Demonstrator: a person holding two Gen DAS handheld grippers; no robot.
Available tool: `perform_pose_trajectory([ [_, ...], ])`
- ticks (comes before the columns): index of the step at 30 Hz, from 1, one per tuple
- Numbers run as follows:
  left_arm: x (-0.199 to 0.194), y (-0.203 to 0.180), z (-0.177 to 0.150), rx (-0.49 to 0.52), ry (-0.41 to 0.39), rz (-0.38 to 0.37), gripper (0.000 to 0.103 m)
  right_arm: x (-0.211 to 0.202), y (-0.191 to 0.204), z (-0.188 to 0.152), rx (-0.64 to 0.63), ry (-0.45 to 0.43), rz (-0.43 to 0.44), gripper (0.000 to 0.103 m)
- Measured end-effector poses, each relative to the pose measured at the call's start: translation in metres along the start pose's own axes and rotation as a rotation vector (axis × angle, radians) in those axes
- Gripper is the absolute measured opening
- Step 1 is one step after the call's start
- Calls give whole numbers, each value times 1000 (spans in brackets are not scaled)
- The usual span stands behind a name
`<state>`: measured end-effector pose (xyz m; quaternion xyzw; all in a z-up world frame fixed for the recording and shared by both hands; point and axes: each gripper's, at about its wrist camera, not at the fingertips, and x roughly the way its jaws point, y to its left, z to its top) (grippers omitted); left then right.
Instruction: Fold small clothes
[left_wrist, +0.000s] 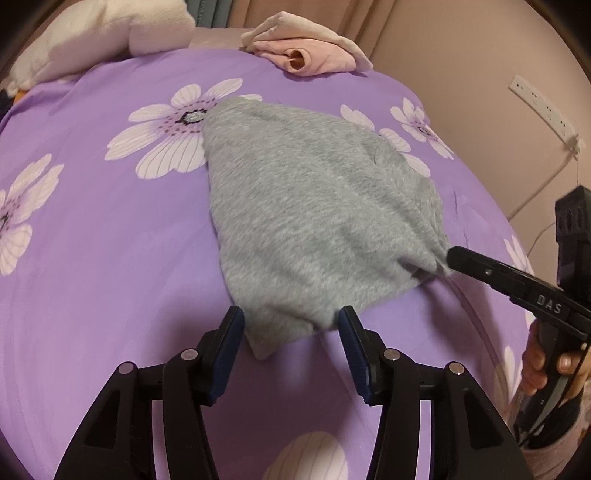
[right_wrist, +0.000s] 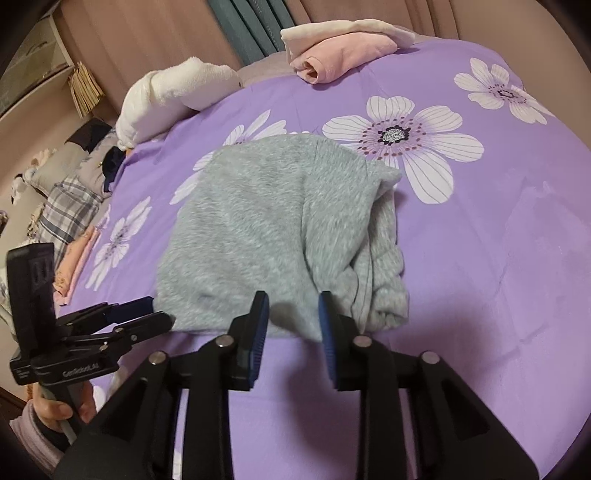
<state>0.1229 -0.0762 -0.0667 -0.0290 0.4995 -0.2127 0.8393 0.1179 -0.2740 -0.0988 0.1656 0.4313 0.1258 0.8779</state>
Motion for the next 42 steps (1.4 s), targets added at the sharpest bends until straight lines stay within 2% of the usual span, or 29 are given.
perform_pose_trajectory([
  [6, -5, -1, -8, 3, 12, 14, 52, -13, -3, -8, 33, -13, 23, 40],
  [9, -8, -1, -11, -4, 12, 15, 63, -16, -5, -11, 57, -16, 33, 47],
  [11, -10, 1, -13, -14, 10, 7, 63, -18, -7, -15, 75, -18, 38, 53],
  [16, -12, 6, -16, -28, 17, 10, 63, -22, -16, -26, 125, -12, 57, 58],
  [18, -12, 7, -16, -38, 22, 1, 63, -24, -22, -29, 158, -13, 73, 64],
  [23, -13, 10, -17, -59, 29, -13, 69, -26, -30, -31, 212, -17, 104, 68],
  [30, -9, 14, -14, -92, 46, -36, 70, -23, -36, -28, 240, -11, 118, 77],
  [36, -2, 16, -12, -106, 65, -51, 70, -18, -40, -28, 250, -2, 129, 80],
  [38, 0, 16, -12, -111, 67, -54, 74, -17, -40, -27, 254, -2, 132, 80],
  [40, 1, 16, -10, -118, 65, -62, 89, -16, -42, -27, 258, -3, 131, 81],
  [42, 2, 17, -8, -124, 58, -68, 93, -15, -43, -25, 263, -5, 130, 83],
])
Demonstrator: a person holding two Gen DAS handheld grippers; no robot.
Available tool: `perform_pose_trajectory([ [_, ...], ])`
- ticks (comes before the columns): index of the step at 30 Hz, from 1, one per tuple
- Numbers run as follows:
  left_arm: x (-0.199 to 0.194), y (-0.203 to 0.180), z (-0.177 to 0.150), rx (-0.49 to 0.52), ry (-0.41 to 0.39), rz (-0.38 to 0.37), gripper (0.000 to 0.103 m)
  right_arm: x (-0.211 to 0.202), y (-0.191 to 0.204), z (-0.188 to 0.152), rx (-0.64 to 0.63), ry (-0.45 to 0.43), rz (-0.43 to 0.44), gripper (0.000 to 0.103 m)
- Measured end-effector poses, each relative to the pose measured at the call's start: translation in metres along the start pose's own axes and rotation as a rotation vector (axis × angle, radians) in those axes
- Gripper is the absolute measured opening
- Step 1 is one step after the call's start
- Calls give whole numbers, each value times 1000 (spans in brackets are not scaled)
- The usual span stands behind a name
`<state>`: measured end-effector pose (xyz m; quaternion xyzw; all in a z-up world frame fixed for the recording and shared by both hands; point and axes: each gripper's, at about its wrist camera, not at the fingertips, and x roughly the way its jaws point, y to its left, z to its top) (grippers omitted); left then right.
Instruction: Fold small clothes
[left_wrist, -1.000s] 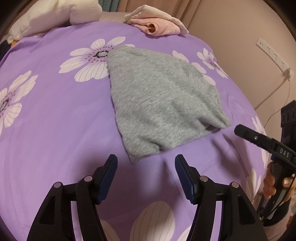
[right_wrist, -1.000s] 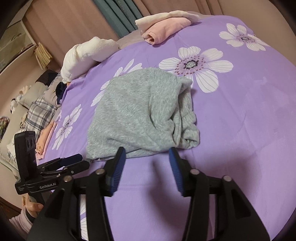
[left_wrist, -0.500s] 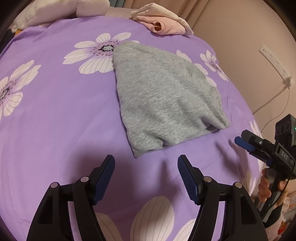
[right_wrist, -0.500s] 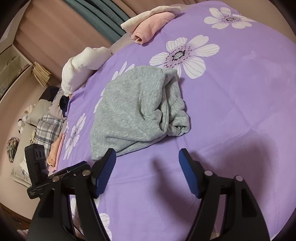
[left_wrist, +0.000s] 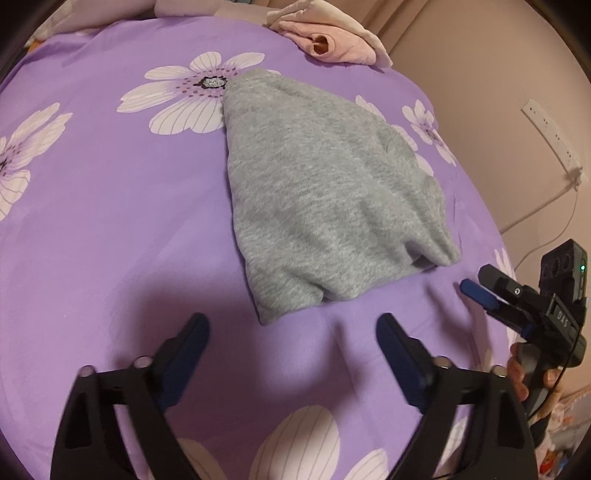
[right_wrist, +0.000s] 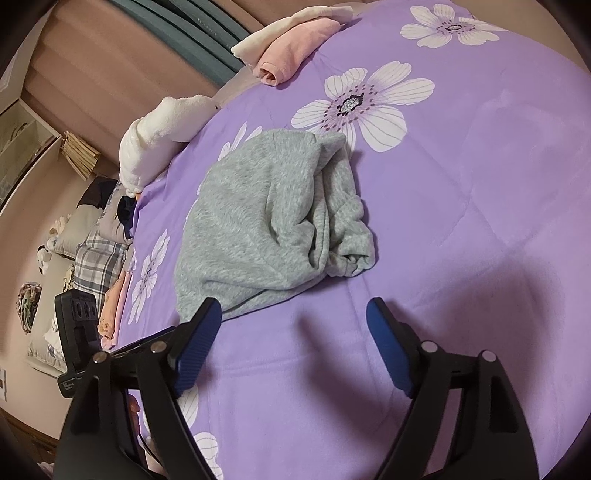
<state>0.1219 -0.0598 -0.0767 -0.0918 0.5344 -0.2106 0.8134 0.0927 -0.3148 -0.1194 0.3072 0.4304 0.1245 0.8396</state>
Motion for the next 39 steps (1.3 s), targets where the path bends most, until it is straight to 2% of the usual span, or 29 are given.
perform_pose_trajectory([
  [9, 4, 3, 7, -35, 2, -33, 93, 3, -9, 3, 24, 3, 16, 85],
  [39, 22, -1, 20, -24, 19, 13, 94, 4, -17, 14, 38, -6, 24, 86],
])
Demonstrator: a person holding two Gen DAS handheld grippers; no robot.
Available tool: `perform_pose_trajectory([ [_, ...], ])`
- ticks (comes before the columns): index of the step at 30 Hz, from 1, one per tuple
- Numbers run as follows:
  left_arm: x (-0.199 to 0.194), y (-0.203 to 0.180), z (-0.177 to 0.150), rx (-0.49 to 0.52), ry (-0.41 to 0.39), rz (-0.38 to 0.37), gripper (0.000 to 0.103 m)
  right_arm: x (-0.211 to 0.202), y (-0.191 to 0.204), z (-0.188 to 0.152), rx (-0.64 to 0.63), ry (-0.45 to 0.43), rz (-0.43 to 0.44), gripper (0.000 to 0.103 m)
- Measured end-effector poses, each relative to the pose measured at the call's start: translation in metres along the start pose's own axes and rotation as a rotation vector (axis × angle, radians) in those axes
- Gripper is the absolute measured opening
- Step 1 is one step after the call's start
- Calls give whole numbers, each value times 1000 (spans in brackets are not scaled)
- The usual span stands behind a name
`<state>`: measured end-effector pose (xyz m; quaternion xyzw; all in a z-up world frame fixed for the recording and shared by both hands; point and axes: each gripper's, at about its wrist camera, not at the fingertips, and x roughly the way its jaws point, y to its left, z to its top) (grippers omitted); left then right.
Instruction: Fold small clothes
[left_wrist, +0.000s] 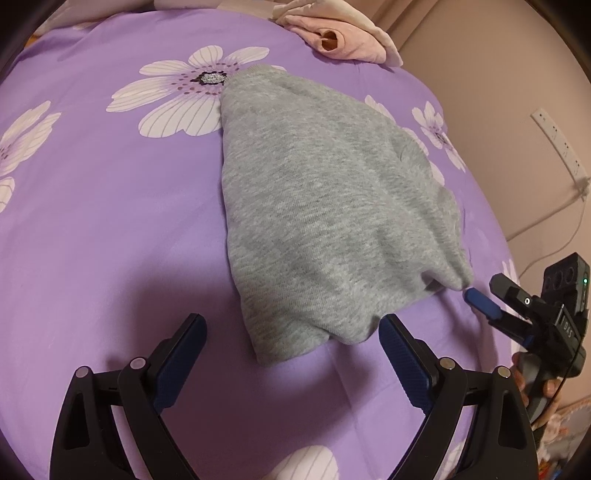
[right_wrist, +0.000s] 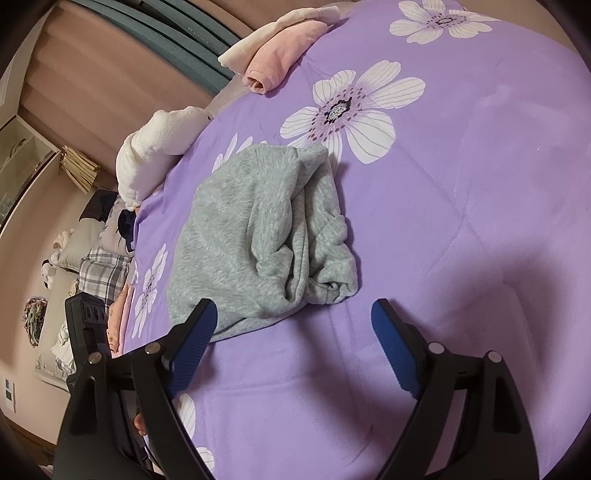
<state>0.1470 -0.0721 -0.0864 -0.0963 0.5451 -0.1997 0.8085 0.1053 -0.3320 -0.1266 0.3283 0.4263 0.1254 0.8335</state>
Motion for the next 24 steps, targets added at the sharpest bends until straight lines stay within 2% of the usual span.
perform_pose_trajectory([
  [16, 7, 3, 9, -25, 4, -25, 94, 4, -5, 3, 17, 2, 1, 87],
  [24, 10, 10, 22, -84, 12, -86, 95, 4, -13, 11, 59, -10, 23, 87],
])
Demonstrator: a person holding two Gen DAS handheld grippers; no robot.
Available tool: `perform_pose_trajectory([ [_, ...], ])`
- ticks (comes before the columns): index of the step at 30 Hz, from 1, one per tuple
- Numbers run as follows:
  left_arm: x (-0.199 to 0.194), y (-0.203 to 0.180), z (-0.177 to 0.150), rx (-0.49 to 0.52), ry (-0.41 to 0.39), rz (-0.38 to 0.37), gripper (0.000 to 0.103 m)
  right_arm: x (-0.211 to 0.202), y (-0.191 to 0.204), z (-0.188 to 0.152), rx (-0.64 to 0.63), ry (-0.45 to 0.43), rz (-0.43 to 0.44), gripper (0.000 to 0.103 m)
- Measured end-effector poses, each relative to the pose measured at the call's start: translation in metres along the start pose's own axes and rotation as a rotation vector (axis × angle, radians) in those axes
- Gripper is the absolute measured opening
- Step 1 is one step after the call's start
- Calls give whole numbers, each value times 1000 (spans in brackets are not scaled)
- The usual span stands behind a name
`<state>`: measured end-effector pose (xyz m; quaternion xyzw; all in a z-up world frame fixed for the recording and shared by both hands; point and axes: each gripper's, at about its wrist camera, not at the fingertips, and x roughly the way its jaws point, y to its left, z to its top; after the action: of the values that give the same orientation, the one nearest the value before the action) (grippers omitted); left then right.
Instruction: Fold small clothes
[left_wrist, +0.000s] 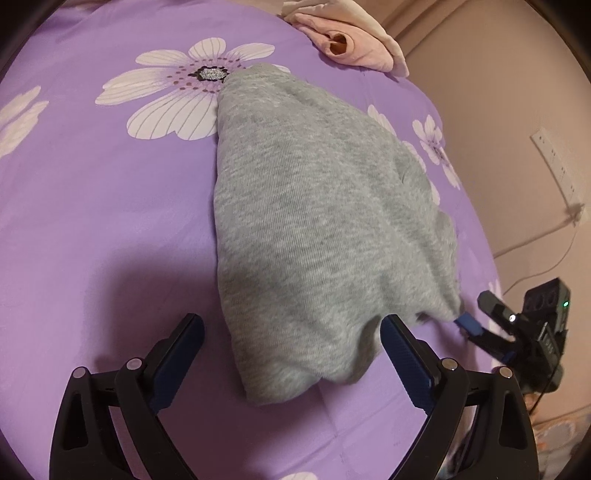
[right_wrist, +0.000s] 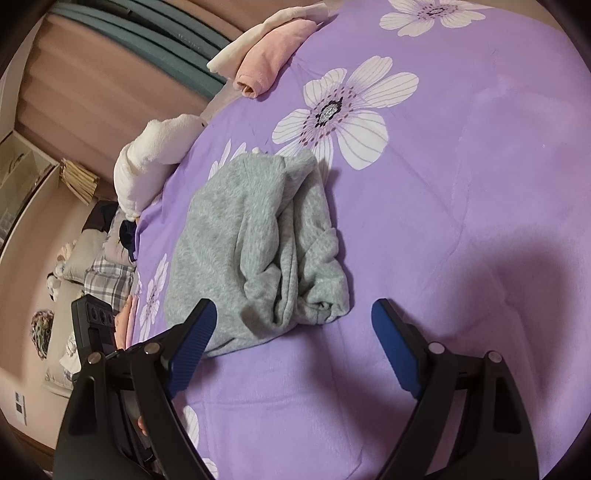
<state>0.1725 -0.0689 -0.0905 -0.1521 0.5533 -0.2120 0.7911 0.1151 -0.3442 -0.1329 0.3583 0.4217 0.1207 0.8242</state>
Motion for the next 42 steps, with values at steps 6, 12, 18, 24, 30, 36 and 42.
perform_pose_trajectory([
  [6, 1, 13, 9, -98, 4, -95, 99, 2, -9, 8, 37, -13, 17, 86],
  [12, 5, 20, 19, -148, -4, -137, 99, 8, -14, 18, 65, -8, 53, 87],
  [18, 10, 29, 27, -183, -25, -178, 99, 25, -13, 32, 83, 16, 92, 87],
  [24, 26, 25, 45, -193, -25, -208, 99, 52, -4, 50, 85, 48, 128, 86],
  [30, 39, 21, 59, -193, -25, -216, 99, 75, 9, 60, 47, 73, 95, 78],
  [36, 42, 18, 63, -178, -27, -198, 99, 81, 16, 62, 13, 74, 34, 61],
  [42, 38, 15, 58, -144, -50, -126, 83, 79, 27, 60, -41, 66, 1, 37],
])
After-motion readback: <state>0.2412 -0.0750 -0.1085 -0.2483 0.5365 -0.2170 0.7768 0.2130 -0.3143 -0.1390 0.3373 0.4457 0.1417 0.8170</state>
